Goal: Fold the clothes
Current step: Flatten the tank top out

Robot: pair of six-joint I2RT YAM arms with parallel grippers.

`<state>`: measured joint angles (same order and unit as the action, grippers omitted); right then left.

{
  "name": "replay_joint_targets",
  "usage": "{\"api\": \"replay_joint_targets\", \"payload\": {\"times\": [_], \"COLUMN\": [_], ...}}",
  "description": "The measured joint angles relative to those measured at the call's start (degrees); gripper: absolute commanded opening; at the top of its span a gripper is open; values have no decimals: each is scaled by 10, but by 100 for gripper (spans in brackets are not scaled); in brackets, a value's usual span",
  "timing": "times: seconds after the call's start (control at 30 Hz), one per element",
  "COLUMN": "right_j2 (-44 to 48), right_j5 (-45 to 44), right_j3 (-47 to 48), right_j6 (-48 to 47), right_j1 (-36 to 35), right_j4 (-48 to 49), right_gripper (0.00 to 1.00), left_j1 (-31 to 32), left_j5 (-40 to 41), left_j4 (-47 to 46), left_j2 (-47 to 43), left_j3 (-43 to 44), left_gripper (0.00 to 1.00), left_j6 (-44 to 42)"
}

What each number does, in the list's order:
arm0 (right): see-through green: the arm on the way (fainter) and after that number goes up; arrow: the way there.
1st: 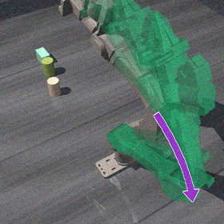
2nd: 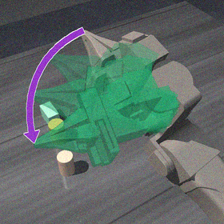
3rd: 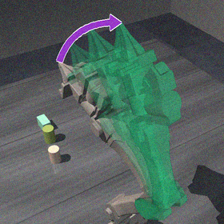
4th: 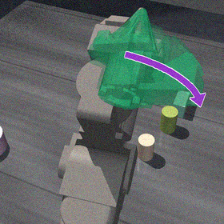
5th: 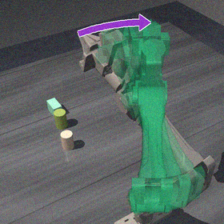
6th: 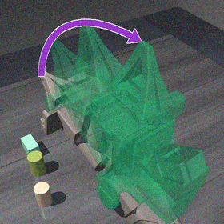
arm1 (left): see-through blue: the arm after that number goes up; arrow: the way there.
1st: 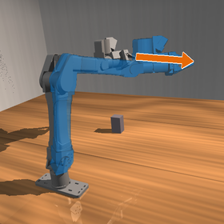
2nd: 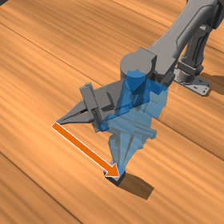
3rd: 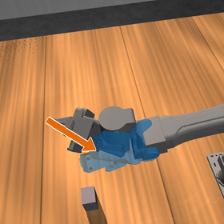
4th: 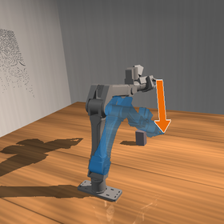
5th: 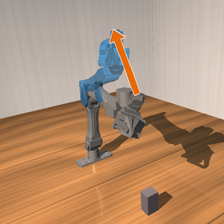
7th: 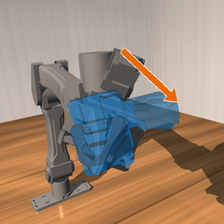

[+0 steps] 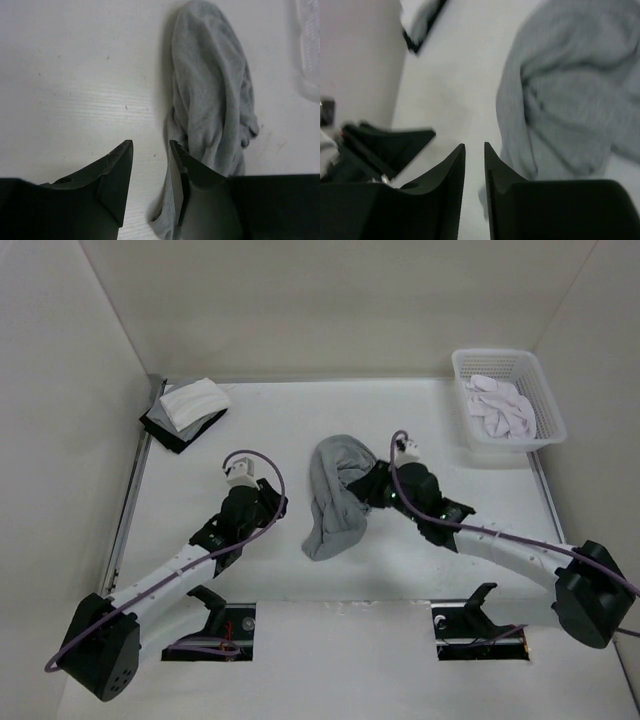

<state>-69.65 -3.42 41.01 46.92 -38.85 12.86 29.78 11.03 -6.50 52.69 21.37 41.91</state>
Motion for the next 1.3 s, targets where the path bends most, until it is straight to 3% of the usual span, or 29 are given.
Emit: {"api": "replay_joint_targets", "payload": {"times": [0.1, 0.23, 0.43, 0.6, 0.63, 0.73, 0.83, 0.93, 1.03, 1.17, 1.3], "right_j2": [5, 12, -97, -184, -192, -218, -233, -214, -136, -6, 69], "right_j5": [-34, -58, -80, -127, -134, -162, -184, -214, -236, -260, -264], "right_j3": [-50, -101, -82, -53, -50, -41, -36, -46, -85, -139, -158], "right_j6": [-1, 38, 116, 171, 176, 188, 193, 184, 177, 173, 156], "right_j1": [-87, -196, -297, -305, -304, -298, -283, -268, -243, -189, -184], "right_j4": [-45, -116, -105, -39, -30, -16, -12, -15, -27, -63, -125], "right_gripper": [47, 54, 61, 53, 48, 18, 6, 5, 10, 34, 28], "left_j1": [40, 85, 85, 93, 94, 94, 94, 94, 95, 102, 112], "left_j5": [11, 30, 51, 52, 52, 52, 52, 52, 52, 51, 45], "left_j4": [24, 52, 45, 28, 25, 16, 13, 10, 6, -12, -30], "left_j2": [29, 44, 58, 94, 96, 103, 105, 105, 106, 121, 162], "left_j3": [0, -19, -22, -16, -15, -12, -12, -12, -12, -12, -10], "left_gripper": [33, 35, 36, 37, 37, 37, 37, 39, 41, 44, 43], "left_j6": [-3, -3, 1, 1, 1, 1, 1, 1, 1, 1, 0]}}
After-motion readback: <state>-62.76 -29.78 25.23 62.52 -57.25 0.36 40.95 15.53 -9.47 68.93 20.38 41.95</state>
